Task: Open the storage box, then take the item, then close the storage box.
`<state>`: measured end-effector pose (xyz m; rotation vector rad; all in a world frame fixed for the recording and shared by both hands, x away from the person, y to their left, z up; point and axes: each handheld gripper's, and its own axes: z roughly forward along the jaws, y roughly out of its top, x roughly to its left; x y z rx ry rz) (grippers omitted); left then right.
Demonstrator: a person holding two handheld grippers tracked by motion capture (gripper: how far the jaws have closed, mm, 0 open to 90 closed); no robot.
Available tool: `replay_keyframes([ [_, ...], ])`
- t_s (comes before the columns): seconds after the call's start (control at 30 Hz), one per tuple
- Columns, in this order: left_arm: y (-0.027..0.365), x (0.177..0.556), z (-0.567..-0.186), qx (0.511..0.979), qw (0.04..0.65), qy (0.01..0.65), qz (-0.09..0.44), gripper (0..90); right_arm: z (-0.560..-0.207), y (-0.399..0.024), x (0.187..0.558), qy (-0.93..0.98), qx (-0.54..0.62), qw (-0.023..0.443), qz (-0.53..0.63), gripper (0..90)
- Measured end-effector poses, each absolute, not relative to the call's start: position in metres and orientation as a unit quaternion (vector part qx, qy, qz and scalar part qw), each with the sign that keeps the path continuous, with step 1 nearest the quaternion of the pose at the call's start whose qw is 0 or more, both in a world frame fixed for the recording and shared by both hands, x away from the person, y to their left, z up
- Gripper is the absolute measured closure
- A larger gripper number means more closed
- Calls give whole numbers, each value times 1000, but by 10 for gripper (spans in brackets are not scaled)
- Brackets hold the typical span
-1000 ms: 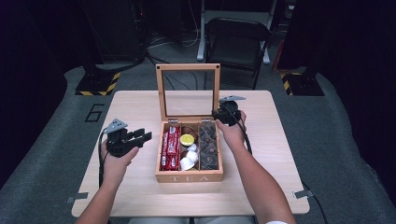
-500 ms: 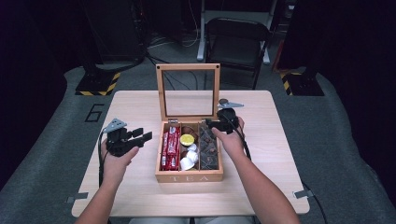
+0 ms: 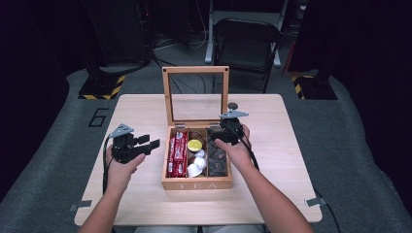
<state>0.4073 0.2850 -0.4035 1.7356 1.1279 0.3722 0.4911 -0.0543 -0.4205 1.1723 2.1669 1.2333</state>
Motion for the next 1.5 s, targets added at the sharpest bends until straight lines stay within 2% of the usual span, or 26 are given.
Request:
replay_keyframes([
  [1.2,286,404,-401,717,498,463,155,448,-431,-26,479,808,360,163,437,376],
  [1.5,287,403,-401,716,497,464,158,448,-441,-10,477,826,344,137,425,353],
])
